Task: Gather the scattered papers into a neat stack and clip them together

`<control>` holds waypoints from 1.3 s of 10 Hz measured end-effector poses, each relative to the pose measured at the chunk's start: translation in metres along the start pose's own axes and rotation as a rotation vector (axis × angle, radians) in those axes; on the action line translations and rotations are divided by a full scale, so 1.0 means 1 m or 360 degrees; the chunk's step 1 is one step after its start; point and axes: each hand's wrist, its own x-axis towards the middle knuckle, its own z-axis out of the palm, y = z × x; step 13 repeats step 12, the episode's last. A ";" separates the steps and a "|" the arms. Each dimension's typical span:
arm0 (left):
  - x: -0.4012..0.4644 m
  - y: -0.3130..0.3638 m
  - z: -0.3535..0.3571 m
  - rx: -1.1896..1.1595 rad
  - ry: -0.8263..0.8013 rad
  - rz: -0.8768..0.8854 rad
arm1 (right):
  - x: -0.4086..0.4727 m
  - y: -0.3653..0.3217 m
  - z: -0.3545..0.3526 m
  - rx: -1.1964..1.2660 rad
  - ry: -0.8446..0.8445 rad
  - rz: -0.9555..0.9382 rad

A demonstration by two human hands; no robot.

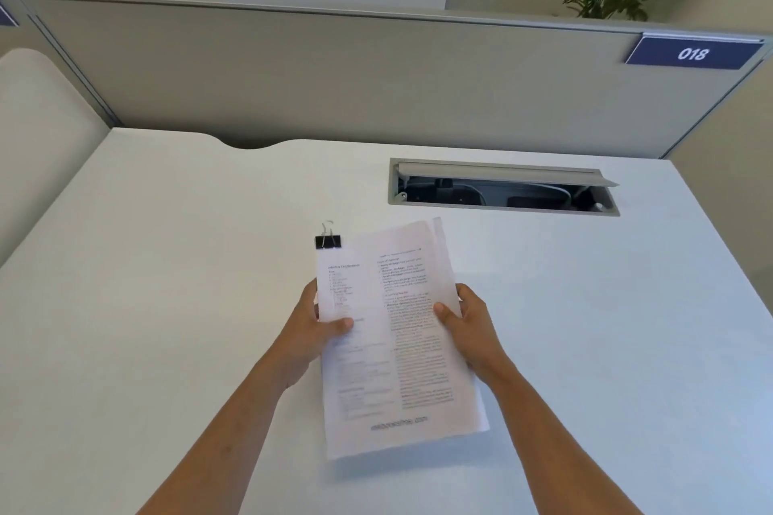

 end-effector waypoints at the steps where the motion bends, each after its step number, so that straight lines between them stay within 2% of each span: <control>1: 0.018 -0.003 -0.012 0.0012 0.0157 0.0005 | 0.022 -0.004 0.022 0.0069 0.0093 0.0039; 2: 0.045 0.007 -0.025 0.0180 0.0382 0.0036 | 0.051 -0.015 0.046 0.0090 0.0103 0.0037; 3: 0.077 0.028 -0.043 0.0251 0.0477 0.0086 | 0.090 -0.034 0.068 0.0016 0.0083 0.0019; 5: 0.146 0.068 -0.082 0.0332 0.0591 0.0198 | 0.166 -0.064 0.099 -0.0084 0.0180 0.0006; 8: 0.224 0.093 -0.097 0.0747 0.0750 0.0279 | 0.251 -0.076 0.121 -0.0339 0.0383 -0.0031; 9: 0.235 0.097 -0.092 0.0864 0.0805 0.0307 | 0.261 -0.078 0.123 -0.0464 0.0449 -0.0016; 11: 0.236 0.088 -0.088 0.1230 0.0907 0.0251 | 0.248 -0.086 0.128 -0.1060 0.0480 -0.0076; 12: 0.228 0.078 -0.085 0.1456 0.1046 0.0348 | 0.235 -0.080 0.121 -0.1141 0.0570 -0.0199; 13: 0.228 0.078 -0.085 0.1456 0.1046 0.0348 | 0.235 -0.080 0.121 -0.1141 0.0570 -0.0199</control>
